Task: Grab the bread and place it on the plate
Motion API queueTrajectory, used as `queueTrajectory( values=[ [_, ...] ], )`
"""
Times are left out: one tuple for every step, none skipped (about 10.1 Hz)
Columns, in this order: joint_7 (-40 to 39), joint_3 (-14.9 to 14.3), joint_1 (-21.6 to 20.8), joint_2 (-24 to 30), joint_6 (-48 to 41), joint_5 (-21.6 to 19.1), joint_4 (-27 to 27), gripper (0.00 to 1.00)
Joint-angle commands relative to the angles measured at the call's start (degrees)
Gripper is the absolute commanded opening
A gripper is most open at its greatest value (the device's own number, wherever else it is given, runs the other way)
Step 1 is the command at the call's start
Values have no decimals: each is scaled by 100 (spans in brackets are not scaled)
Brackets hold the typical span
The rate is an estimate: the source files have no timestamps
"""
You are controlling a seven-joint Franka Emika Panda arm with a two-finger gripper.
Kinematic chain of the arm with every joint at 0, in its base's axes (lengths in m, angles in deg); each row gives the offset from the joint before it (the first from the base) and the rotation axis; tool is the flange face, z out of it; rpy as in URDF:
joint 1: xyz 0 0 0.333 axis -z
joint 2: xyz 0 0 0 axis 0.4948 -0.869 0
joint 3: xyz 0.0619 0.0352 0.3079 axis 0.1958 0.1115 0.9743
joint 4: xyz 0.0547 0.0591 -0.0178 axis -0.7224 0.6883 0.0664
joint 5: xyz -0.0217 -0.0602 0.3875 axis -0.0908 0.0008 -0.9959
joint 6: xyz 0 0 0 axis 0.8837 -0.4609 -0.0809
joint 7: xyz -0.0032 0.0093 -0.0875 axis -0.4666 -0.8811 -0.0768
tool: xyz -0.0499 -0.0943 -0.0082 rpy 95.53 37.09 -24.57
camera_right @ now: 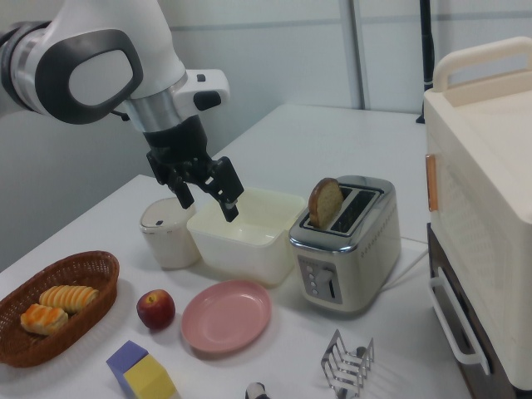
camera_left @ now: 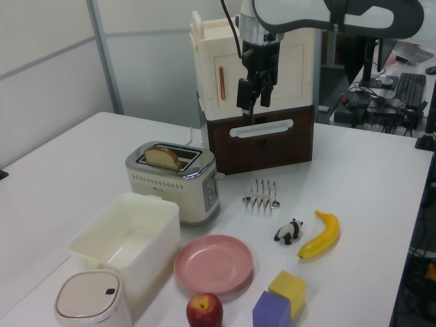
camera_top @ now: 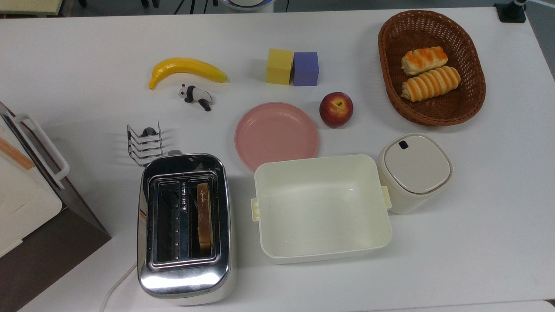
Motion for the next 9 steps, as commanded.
queueTrajectory(
  values=[
    [-229,-33,-51,186,-96,-6,211,100],
    [-135,-33,-51,273,-61,-6,307,100],
    [-169,-33,-42,248,0,-58,308,100],
    [-212,-33,-42,248,44,-67,317,100],
    [-230,-33,-42,239,45,-59,309,100],
    [-239,-33,-42,239,45,-59,300,100],
    [-239,-33,-42,239,45,-32,308,100],
    [-553,-25,-42,221,36,20,317,100],
    [-886,19,-51,239,53,81,413,100]
  ],
)
